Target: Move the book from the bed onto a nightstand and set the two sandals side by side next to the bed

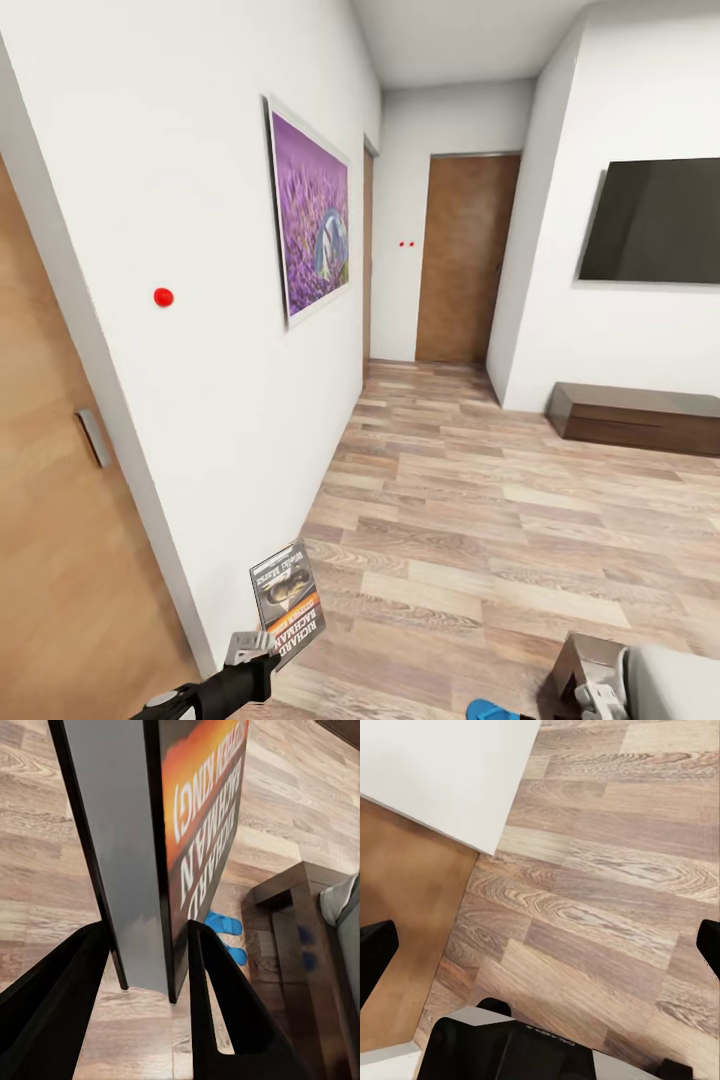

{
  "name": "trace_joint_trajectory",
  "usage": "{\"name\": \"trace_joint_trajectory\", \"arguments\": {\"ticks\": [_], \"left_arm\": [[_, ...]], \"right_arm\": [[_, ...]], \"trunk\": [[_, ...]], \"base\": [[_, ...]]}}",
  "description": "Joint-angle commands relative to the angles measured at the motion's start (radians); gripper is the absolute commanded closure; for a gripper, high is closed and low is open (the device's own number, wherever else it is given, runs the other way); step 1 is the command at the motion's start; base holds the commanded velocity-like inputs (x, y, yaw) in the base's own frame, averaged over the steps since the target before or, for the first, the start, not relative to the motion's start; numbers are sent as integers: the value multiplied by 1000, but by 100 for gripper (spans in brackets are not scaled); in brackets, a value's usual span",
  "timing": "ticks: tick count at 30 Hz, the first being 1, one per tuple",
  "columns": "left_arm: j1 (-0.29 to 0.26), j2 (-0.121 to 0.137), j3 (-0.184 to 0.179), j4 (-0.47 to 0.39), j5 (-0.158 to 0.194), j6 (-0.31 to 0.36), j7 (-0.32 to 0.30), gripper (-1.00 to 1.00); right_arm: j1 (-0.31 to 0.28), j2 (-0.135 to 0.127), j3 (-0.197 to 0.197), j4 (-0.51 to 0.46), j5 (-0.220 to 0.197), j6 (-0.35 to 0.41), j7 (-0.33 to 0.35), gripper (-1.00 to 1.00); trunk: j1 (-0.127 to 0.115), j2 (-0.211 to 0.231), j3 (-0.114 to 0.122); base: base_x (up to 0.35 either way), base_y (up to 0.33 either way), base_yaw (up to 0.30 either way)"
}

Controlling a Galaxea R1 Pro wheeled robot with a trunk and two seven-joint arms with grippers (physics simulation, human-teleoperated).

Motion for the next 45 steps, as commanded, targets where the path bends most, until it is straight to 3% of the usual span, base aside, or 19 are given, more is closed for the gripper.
{"name": "trace_joint_trajectory", "arguments": {"ticks": [1,8,22,45], "left_arm": [[-1,0,1,1,5,-2,-4,100],[-1,0,1,1,5,-2,-4,100],[-1,0,1,1,5,-2,-3,100],[-1,0,1,1,3,-2,-3,100]], "right_arm": [[0,-1,4,0,-10,9,2,-100],[0,-1,4,0,-10,9,3,-100],[0,-1,4,0,-10,9,3,-100],[0,-1,4,0,-10,9,4,-100]], "trunk": [[1,-1,0],[1,-1,0],[1,-1,0],[1,-1,0]], "base": [[318,15,0],[247,5,0],[42,0,100],[300,-7,4]]}}
